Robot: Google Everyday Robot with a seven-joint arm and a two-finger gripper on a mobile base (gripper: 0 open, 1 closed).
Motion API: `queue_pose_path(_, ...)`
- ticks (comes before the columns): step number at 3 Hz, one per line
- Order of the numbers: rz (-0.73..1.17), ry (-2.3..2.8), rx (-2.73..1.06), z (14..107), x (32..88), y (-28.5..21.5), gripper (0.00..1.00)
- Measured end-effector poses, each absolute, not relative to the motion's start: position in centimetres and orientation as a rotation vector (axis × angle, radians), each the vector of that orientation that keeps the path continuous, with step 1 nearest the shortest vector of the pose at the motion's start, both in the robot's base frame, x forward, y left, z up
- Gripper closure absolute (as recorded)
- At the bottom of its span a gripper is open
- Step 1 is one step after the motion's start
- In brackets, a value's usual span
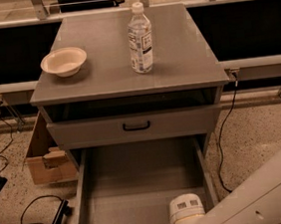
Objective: Open middle drawer
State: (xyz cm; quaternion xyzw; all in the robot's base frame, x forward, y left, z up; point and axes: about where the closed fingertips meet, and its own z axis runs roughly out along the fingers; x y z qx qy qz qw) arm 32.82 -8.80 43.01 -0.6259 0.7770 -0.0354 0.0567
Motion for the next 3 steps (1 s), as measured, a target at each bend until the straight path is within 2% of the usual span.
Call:
queue_pose_path(2,-0.165,2.28,-1.943,46.0,34.2,-9.1,0.0)
queue_pose_path(3,-0.277,2.256,-1.87,52.0,37.8,-11.1,0.0)
